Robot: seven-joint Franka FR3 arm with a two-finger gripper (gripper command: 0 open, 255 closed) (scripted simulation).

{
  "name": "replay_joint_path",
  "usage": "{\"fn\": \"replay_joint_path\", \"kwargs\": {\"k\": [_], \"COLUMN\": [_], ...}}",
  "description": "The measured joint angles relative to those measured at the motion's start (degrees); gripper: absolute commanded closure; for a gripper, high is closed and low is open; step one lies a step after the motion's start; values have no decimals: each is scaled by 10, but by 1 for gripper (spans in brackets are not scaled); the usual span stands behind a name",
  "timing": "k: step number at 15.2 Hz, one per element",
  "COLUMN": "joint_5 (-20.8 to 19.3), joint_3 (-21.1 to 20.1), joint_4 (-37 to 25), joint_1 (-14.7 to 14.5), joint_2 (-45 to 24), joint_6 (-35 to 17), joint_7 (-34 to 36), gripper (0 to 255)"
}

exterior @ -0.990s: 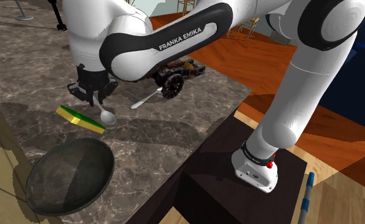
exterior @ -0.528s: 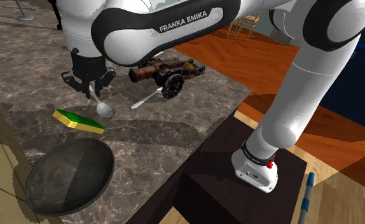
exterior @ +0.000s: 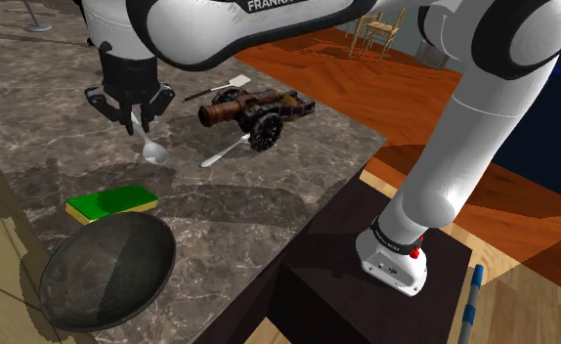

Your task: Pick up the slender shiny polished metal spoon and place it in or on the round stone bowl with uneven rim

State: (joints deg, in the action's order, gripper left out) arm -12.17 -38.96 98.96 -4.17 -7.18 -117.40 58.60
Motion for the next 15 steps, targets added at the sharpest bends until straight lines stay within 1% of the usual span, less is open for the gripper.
{"fn": "replay_joint_path", "kwargs": {"k": [4,7,13,14,15], "joint_5": [2,2,-20,-18,-26], "joint_3": [-1,-10,-43,-47,-53], "joint_4": [-30,-29,-41,-36,-45], "joint_1": [-2,-14,-63,-68,-79], "joint_2": [-1,7,4,10,4], "joint_6": [30,38,62,64,71], "joint_7": [-4,17,100,109,126], "gripper": [255,255,255,255,255]}}
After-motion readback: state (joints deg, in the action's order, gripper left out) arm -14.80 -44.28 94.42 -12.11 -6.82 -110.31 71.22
